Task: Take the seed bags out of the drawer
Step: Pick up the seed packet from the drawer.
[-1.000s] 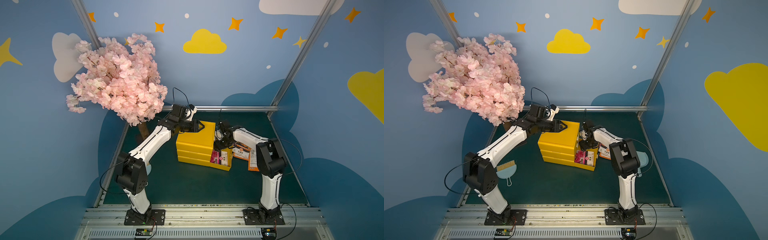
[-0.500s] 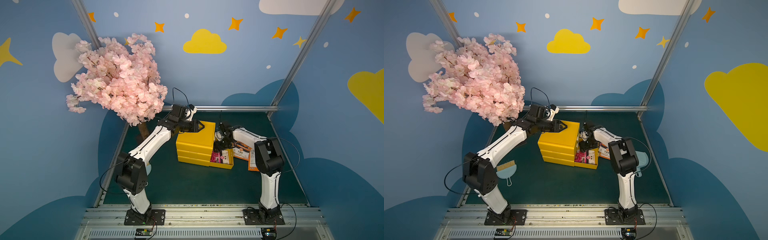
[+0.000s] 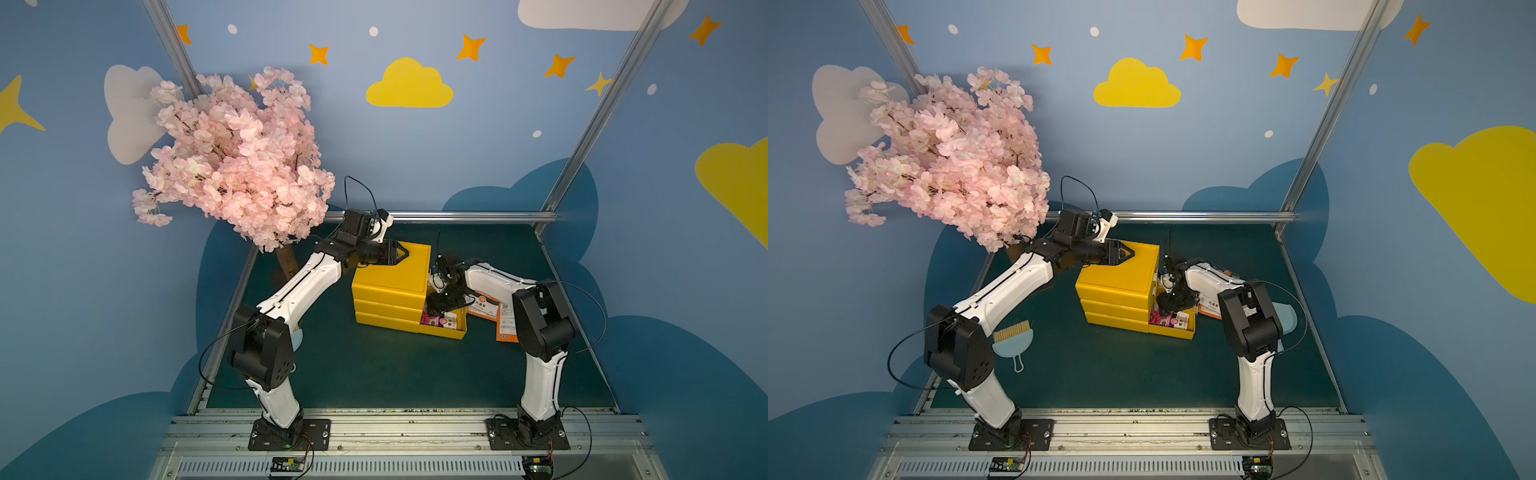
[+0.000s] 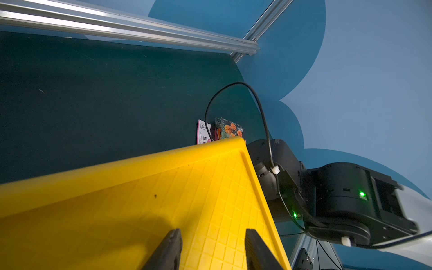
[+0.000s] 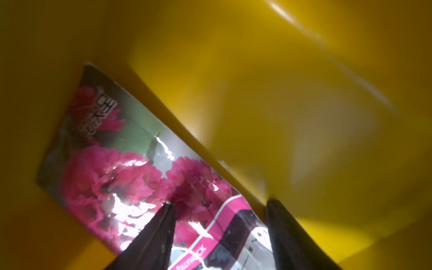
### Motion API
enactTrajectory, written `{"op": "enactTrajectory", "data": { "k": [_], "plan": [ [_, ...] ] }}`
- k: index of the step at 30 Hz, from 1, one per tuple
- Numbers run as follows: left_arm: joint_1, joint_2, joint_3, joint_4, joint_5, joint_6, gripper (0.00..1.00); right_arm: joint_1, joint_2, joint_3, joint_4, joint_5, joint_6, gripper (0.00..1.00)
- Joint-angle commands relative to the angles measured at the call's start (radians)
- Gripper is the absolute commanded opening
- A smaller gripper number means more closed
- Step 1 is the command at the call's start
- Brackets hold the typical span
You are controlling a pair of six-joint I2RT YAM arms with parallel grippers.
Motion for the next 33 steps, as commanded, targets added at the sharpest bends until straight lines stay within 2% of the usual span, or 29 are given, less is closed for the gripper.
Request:
{"op": "enactTrajectory", "data": {
  "k": [1,4,8,14,24,33],
  "plan": [
    [0.000,0.084,-0.091,-0.304,-0.055,-0.024,0.50,0.115,0.062,-0.046,-0.036,-0.042,-0.012,0.63],
    [0.001,0.082,-0.097,-0.301,-0.054,-0.026,0.50,0.133,0.089,-0.051,-0.020,-0.014,0.022,0.55],
    [0.000,0.077,-0.100,-0.301,-0.057,-0.026,0.50,0.133,0.115,-0.058,0.000,0.001,0.062,0.40],
    [0.000,0.074,-0.102,-0.303,-0.061,-0.026,0.50,0.120,0.117,-0.079,0.030,0.002,0.102,0.00],
    [0.000,0.072,-0.098,-0.305,-0.065,-0.027,0.50,0.047,-0.041,-0.136,0.065,-0.042,0.151,0.00],
    [0.000,0.078,-0.096,-0.302,-0.064,-0.028,0.50,0.016,-0.124,-0.036,-0.039,0.021,0.123,0.00]
  ]
}}
